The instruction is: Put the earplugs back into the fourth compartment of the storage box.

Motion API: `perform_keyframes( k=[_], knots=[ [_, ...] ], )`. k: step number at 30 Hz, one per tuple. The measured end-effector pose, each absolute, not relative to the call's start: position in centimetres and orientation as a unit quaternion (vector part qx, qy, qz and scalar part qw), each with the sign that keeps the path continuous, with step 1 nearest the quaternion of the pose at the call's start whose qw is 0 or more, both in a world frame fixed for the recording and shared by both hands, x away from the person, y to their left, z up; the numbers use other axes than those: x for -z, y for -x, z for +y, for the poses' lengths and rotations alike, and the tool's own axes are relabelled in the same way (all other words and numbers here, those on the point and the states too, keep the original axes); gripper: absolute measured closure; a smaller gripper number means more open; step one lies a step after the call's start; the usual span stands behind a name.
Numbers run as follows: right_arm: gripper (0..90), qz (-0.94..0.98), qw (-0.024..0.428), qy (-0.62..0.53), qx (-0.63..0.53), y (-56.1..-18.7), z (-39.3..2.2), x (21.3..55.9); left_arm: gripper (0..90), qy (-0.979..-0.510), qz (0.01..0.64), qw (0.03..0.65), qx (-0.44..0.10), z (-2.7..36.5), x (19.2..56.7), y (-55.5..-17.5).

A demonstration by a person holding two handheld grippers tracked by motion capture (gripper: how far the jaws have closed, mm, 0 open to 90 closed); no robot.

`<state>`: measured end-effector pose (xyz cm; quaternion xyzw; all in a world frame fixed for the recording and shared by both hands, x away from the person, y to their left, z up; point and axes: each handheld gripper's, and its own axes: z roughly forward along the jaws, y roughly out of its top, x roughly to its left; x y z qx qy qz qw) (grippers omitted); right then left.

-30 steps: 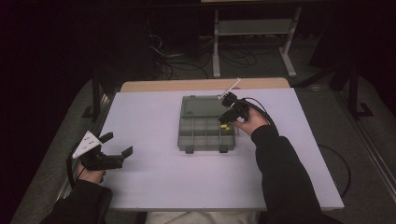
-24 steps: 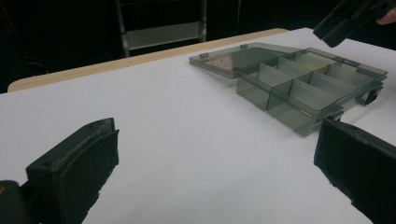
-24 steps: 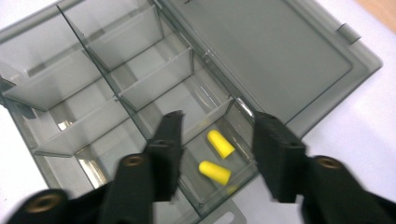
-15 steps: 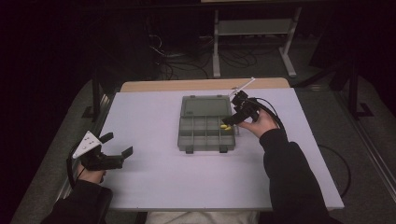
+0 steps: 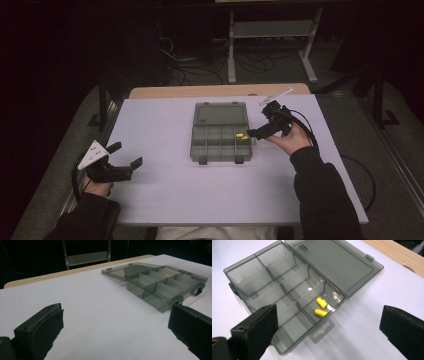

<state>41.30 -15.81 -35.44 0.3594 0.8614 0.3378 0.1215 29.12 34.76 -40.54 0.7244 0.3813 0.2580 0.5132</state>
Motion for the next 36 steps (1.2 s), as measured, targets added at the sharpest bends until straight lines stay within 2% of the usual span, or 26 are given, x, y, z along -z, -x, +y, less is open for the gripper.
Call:
perform_keyframes(
  k=[36],
  knots=[
    [0.0,0.823,0.136,-0.372,-0.406,-34.6,-20.8,37.8,0.0,-0.724,0.382,0.512,-0.258,34.7,40.6,-29.1]
  ],
)
